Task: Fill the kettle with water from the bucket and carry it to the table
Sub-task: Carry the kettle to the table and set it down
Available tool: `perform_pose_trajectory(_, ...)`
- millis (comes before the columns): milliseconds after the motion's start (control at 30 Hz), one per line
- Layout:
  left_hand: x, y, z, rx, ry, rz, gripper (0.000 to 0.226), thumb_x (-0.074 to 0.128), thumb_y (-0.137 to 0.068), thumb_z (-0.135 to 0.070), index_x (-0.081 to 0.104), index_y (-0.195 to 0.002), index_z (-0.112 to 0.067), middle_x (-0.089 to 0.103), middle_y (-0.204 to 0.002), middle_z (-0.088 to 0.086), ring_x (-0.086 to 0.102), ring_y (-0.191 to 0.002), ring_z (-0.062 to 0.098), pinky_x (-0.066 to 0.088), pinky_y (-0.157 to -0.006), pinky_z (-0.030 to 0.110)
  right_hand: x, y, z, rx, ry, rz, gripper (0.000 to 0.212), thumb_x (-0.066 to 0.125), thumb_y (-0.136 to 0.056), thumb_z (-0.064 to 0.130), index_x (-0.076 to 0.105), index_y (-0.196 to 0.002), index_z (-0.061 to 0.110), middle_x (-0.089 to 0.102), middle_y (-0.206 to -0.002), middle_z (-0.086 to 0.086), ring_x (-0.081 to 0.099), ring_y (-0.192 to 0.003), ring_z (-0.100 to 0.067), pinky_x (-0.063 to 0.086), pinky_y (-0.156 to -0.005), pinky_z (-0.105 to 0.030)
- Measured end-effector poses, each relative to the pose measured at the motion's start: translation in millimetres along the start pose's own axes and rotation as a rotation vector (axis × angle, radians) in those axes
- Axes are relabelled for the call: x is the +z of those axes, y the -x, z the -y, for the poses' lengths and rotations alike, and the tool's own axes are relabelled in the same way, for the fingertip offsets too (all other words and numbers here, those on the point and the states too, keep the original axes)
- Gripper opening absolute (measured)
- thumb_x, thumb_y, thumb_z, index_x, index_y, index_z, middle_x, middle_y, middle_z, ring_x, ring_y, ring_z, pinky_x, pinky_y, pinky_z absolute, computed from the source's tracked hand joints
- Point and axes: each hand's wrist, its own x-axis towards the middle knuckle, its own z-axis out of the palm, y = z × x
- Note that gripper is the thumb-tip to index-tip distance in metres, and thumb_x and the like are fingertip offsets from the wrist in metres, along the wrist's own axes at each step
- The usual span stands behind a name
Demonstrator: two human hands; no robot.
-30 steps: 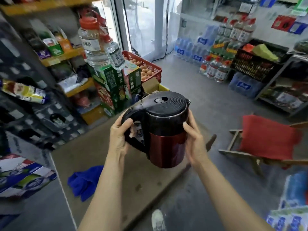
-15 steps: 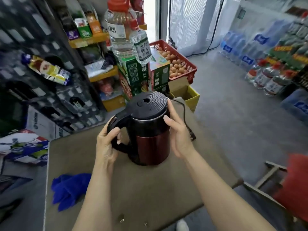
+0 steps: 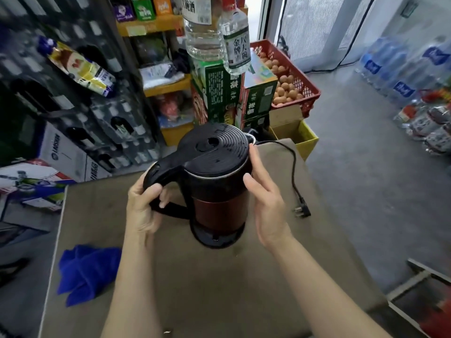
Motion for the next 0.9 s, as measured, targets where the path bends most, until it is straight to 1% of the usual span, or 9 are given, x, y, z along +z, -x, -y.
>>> perform_pose_trajectory(167,-7.7,-2.9,-7.2,-0.029,-0.02,0.078,0.045,0.09,-0.054,-0.038,0.071,-0.089,-0.018,0.047,-0.049,-0.002,0.036,-0.038,0.008,0.019,-0.048,0.03,-6.2,-19.2,-1.7,0.064,-0.049,-0.343,0.047,0.04,-0.105,0.032,0.053,-0.147,0.017,0.06,-0.147,-0.001,0.058,-0.133,-0.014,0.038,-0.117,-0.041)
perform_pose_trajectory(233,-4.6,-1.4,-12.1,-0.037,-0.053,0.148,0.046,0.089,-0.055,-0.039,0.073,-0.093,-0.018,0.05,-0.05,-0.003,0.036,-0.039,0.009,0.021,-0.047,0.028,-2.0,-31.0,0.8,0.176,-0.103,-0.274,0.052,0.036,-0.106,0.043,0.057,-0.144,0.014,0.065,-0.141,-0.006,0.061,-0.129,-0.018,0.044,-0.112,-0.037)
perform_pose_trajectory(333,0.8,4.9,-19.7,-0.05,-0.155,0.146,0.054,0.088,-0.058,-0.044,0.075,-0.105,-0.021,0.058,-0.058,-0.006,0.042,-0.046,0.009,0.03,-0.052,0.025,1.4,-38.1,1.1,0.263,-0.142,-0.182,0.056,0.039,-0.104,0.047,0.06,-0.141,0.01,0.067,-0.137,-0.011,0.062,-0.129,-0.025,0.044,-0.113,-0.044)
perform_pose_trajectory(433,10.6,23.7,-31.3,-0.063,-0.373,0.017,0.042,0.078,-0.073,-0.051,0.071,-0.112,-0.038,0.072,-0.097,-0.013,0.064,-0.087,0.007,0.047,-0.082,0.022,-1.2,-34.4,0.5,0.246,-0.16,-0.174,0.054,0.036,-0.106,0.043,0.058,-0.141,0.008,0.066,-0.138,-0.013,0.061,-0.13,-0.025,0.048,-0.11,-0.039)
perform_pose_trajectory(500,25.7,40.5,-35.8,0.009,-0.6,-0.019,0.034,0.057,-0.095,-0.041,0.056,-0.129,-0.041,0.061,-0.125,-0.026,0.054,-0.119,-0.003,0.04,-0.1,0.018,-2.3,-29.8,-0.1,0.231,-0.132,-0.174,0.053,0.033,-0.107,0.042,0.057,-0.142,0.009,0.065,-0.139,-0.013,0.06,-0.13,-0.025,0.049,-0.108,-0.035)
perform_pose_trajectory(567,39.1,49.8,-37.2,0.073,-0.739,-0.034,0.039,0.043,-0.101,-0.034,0.043,-0.14,-0.037,0.047,-0.133,-0.038,0.04,-0.128,-0.013,0.031,-0.102,0.009,-3.0,-26.5,-1.0,0.229,-0.093,-0.194,0.055,0.035,-0.106,0.046,0.057,-0.143,0.013,0.063,-0.142,-0.01,0.057,-0.133,-0.023,0.043,-0.114,-0.04)
perform_pose_trajectory(700,38.9,52.6,-41.2,0.085,-0.851,-0.055,0.036,0.039,-0.104,-0.035,0.044,-0.139,-0.038,0.046,-0.141,-0.022,0.038,-0.135,0.002,0.032,-0.111,0.027,0.7,-18.9,0.3,0.279,-0.061,-0.23,0.078,0.045,-0.088,0.071,0.05,-0.15,0.023,0.056,-0.149,-0.002,0.049,-0.139,-0.02,0.034,-0.12,-0.044)
perform_pose_trajectory(767,38.1,59.3,-44.1,0.074,-0.859,-0.056,0.034,0.04,-0.104,-0.033,0.046,-0.138,-0.036,0.05,-0.139,-0.013,0.042,-0.133,0.01,0.034,-0.112,0.036,1.3,-14.8,-1.3,0.318,-0.082,-0.256,0.078,0.047,-0.088,0.071,0.049,-0.15,0.024,0.056,-0.148,0.0,0.05,-0.139,-0.02,0.036,-0.118,-0.041)
perform_pose_trajectory(900,36.6,80.1,-49.1,0.035,-0.84,-0.038,0.034,0.041,-0.104,-0.031,0.045,-0.137,-0.035,0.052,-0.135,-0.003,0.047,-0.127,0.007,0.036,-0.11,0.036,-1.1,-6.0,-7.8,0.349,-0.098,-0.284,0.074,0.048,-0.091,0.067,0.048,-0.151,0.024,0.054,-0.151,-0.001,0.049,-0.14,-0.019,0.034,-0.12,-0.045)
